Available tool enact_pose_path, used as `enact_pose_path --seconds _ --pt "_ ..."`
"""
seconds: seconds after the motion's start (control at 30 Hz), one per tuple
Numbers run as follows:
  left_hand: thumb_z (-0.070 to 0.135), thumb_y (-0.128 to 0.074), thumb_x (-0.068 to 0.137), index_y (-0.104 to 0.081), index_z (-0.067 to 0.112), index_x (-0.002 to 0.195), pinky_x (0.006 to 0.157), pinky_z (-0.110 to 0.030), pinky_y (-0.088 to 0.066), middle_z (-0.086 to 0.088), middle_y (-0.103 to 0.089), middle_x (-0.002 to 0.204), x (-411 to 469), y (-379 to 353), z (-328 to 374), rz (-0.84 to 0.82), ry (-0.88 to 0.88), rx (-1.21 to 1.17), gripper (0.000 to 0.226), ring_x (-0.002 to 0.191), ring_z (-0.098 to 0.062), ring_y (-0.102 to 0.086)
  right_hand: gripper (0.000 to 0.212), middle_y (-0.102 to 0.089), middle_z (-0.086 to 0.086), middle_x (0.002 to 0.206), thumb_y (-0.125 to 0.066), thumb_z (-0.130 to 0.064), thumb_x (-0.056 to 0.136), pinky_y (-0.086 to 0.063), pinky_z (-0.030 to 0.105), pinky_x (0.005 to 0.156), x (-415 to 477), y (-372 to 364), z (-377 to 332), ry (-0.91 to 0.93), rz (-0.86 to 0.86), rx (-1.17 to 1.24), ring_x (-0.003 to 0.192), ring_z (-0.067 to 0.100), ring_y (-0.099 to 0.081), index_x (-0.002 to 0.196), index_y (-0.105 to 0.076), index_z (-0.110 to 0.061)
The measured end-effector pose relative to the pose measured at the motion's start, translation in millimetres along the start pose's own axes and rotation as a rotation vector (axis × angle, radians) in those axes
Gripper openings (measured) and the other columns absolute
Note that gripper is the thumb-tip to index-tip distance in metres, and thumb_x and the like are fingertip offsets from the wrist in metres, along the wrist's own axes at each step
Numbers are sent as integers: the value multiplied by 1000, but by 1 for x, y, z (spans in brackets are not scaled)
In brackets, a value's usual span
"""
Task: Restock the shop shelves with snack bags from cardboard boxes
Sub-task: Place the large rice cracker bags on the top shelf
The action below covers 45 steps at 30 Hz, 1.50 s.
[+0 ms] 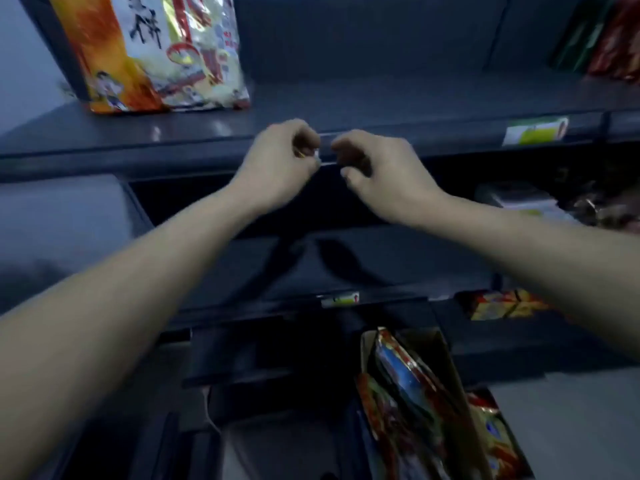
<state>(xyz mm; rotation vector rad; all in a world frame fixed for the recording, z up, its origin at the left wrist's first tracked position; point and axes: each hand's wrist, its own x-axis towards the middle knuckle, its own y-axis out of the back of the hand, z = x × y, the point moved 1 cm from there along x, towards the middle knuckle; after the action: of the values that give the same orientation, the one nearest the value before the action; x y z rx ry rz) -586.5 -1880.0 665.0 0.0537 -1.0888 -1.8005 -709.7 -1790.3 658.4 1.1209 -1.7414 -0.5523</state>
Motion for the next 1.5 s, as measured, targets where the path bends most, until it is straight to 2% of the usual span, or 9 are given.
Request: enact_pose_path --seconds 0.17,0.37,0.53,0.63,0.73,0.9,1.07,1.27,1.5 --pt "6 -65 82 -62 13 89 69 -23 -42 5 -56 73 -74 -110 8 -416 219 -46 11 78 -14 -52 31 -65 10 117 -56 -13 88 -47 38 92 -99 -12 80 -142 -370 -131 108 29 -59 119 -59 -11" --pt "14 -70 80 -67 8 91 75 -27 -45 -8 -63 92 -155 -202 -2 -619 492 17 13 89 -20 -59 30 -63 13 119 -53 -15 87 -47 38 90 -180 -39 145 -248 -701 -212 112 32 -57 116 -61 -9" --pt "19 -66 86 -43 14 59 52 -25 -33 -3 -47 66 -226 -252 -15 -755 794 7 35 66 -18 -48 38 -54 10 133 -51 -21 93 -47 39 93 -228 -75 176 -230 -942 -201 118 28 -52 130 -51 -15" --pt "27 -65 88 -58 9 78 59 -29 -43 -5 -57 83 -262 -270 -15 -801 938 -16 21 85 -24 -59 45 -46 11 142 -50 -20 96 -46 37 97 -250 -87 183 -250 -1048 -160 125 29 -47 140 -42 -12" --pt "39 -61 89 -52 1 127 80 -30 -47 -12 -59 122 -294 -291 -18 -861 1064 21 55 119 -28 -56 50 -41 12 146 -52 -22 95 -43 36 102 -264 -94 188 -236 -1117 -171 131 29 -42 143 -38 -13" --pt "34 -54 94 -46 0 133 99 -32 -47 -14 -54 135 -320 -313 -22 -772 1172 111 52 123 -27 -55 52 -40 12 146 -53 -24 95 -45 36 101 -274 -92 198 -244 -1147 -177 126 29 -47 143 -37 -12" --pt "12 -48 95 -60 -4 117 87 -36 -52 -22 -64 118 -322 -321 -34 -597 1206 -95 30 111 -34 -63 51 -45 13 142 -53 -24 95 -46 33 96 -278 -91 207 -283 -1133 -158 121 28 -51 142 -40 -8" --pt "12 -59 87 -67 10 75 45 -22 -48 -1 -57 52 -293 -279 -15 -598 1069 -161 15 46 -15 -52 49 -53 10 134 -58 -25 92 -47 35 98 -271 -86 211 -398 -1110 -46 117 26 -54 136 -44 -10" --pt "0 -54 55 -46 16 44 41 -12 -30 4 -38 41 -238 -164 16 -517 854 -265 21 35 -7 -34 43 -64 -4 114 -68 -5 83 -40 30 103 -238 -55 200 -650 -1011 730 115 17 -57 121 -49 -15"
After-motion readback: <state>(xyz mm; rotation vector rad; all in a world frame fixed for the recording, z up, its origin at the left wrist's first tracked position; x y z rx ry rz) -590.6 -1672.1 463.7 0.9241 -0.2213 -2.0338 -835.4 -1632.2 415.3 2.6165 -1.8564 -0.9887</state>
